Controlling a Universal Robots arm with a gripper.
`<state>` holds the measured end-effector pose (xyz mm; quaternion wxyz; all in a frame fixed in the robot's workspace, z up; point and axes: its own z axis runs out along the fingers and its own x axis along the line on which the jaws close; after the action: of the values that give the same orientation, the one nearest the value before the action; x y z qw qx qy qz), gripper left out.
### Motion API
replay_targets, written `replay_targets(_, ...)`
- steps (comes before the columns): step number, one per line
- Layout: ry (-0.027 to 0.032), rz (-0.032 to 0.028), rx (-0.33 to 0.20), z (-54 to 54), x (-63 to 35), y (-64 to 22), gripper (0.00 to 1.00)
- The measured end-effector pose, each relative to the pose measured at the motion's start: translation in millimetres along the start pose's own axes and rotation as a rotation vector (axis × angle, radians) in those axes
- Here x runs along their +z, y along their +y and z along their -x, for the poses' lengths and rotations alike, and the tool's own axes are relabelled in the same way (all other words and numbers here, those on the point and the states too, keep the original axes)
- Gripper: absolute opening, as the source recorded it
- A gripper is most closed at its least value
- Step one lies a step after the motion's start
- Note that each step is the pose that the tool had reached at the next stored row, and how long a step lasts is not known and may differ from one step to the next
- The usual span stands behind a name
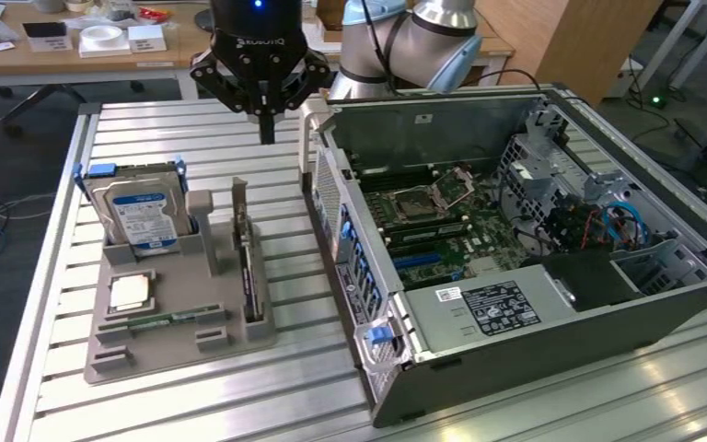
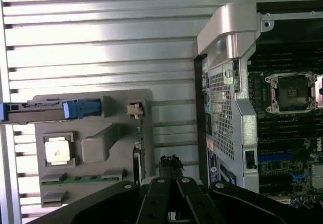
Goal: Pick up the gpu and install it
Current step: 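Reach for the gpu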
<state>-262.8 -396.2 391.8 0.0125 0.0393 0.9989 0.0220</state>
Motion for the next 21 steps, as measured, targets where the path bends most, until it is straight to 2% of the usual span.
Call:
replay_targets(14,-0.0001,0.0001,0.000,-22.0,1.8,-1.8,0.11)
replay_targets(21,-0.0001,0.0001,0.000,-39.5,2.8,-2.9,0.11)
